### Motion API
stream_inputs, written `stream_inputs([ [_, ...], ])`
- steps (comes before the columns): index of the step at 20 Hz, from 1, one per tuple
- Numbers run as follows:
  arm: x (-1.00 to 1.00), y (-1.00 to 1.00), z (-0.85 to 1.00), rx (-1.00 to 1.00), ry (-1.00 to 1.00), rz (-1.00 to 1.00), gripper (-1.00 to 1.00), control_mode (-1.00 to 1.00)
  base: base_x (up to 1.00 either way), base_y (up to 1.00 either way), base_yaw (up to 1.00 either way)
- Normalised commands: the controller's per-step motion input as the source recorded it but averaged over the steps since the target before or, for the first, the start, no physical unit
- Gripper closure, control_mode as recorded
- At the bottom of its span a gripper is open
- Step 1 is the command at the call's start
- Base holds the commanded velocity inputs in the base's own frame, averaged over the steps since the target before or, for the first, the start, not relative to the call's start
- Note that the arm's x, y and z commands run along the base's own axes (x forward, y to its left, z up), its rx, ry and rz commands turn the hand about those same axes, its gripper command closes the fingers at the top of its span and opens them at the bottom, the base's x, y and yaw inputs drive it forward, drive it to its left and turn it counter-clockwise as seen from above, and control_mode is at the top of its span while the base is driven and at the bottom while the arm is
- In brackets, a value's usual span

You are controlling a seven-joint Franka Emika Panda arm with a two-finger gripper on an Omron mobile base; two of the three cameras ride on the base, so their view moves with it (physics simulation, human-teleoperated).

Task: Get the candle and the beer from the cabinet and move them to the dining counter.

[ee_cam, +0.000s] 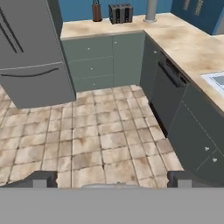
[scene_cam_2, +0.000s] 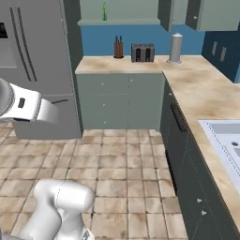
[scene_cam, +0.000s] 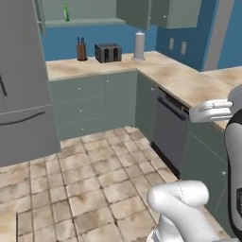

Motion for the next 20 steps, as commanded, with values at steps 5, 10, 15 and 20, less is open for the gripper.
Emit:
stream_inputs([
  [5,0.00,0.00,0.00,0.00,0.00,0.00,-1.00,1.00,1.00,0.00,-0.02],
  [10,0.00,0.00,0.00,0.00,0.00,0.00,-1.00,1.00,1.00,0.00,-0.01],
  [15,0.00,0.00,0.00,0.00,0.00,0.00,-1.00,1.00,1.00,0.00,0.00],
  [20,0.00,0.00,0.00,0.00,0.00,0.00,-1.00,1.00,1.00,0.00,0.00],
])
